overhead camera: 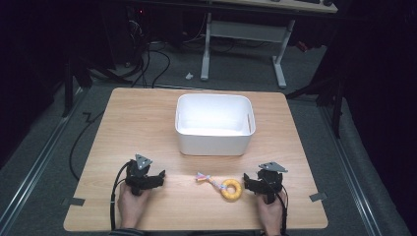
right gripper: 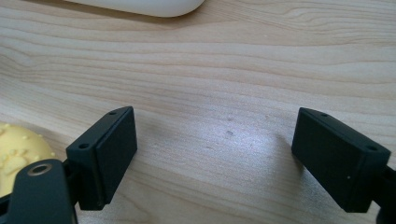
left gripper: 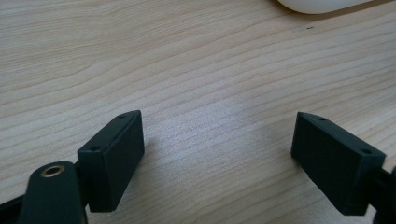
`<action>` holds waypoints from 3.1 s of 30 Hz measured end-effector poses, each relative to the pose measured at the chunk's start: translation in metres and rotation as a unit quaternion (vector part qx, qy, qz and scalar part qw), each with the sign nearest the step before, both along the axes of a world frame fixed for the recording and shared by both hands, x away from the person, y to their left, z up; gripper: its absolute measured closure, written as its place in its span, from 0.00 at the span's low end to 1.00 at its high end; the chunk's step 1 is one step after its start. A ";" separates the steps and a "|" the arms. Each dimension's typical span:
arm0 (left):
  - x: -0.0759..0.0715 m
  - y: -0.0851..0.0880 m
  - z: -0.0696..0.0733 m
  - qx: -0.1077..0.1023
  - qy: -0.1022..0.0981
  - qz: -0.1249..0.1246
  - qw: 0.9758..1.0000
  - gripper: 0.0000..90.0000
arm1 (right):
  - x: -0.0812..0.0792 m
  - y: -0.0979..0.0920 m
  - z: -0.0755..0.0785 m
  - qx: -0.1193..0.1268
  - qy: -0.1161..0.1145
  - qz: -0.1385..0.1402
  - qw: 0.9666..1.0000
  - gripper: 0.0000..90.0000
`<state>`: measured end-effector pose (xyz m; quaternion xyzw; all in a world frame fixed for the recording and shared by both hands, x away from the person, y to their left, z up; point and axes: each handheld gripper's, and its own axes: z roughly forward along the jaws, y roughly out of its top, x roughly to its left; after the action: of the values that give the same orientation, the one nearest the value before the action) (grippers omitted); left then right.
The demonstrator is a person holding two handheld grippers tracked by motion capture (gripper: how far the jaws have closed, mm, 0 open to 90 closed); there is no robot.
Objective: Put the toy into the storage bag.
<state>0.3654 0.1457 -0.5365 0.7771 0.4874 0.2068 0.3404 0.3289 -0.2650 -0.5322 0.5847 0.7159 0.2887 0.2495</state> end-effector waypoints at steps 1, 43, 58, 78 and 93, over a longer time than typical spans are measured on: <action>0.000 0.000 0.000 0.000 0.000 0.000 1.000 0.19 | 0.000 0.000 0.000 0.001 0.000 -0.001 1.000 0.16; 0.000 0.000 0.000 0.000 0.000 0.000 1.000 0.19 | 0.000 -0.004 0.010 0.002 0.010 0.039 0.999 0.29; 0.000 0.000 0.000 0.000 0.000 0.000 1.000 0.19 | -0.012 -0.007 0.038 0.050 -0.038 0.068 0.996 0.42; 0.000 0.000 0.000 -0.001 0.000 -0.001 1.000 0.19 | -0.022 0.034 0.058 0.026 -0.004 0.180 0.983 0.53; 0.000 0.000 0.000 -0.002 0.000 -0.001 1.000 0.20 | -0.017 0.045 0.040 -0.008 0.058 0.203 0.977 0.60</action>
<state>0.3657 0.1457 -0.5366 0.7769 0.4869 0.2057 0.3421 0.3117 -0.2203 -0.4923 0.4412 0.8352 0.2933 0.1479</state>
